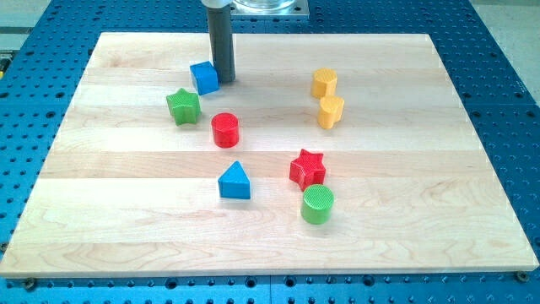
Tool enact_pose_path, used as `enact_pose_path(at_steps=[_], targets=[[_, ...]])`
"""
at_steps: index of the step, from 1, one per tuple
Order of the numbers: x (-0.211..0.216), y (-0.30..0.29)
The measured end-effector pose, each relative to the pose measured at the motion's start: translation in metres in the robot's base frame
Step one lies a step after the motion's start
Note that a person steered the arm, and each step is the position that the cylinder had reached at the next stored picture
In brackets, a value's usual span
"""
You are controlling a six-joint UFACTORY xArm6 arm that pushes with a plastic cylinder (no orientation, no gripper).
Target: Move the blue cube slightly to the top of the green star
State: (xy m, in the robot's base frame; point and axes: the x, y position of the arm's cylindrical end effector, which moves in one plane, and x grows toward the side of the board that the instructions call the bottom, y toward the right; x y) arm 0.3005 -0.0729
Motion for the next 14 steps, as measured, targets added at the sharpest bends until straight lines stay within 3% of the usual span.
enact_pose_path(at_steps=[10, 14], targets=[[0.007, -0.018], [0.035, -0.026]])
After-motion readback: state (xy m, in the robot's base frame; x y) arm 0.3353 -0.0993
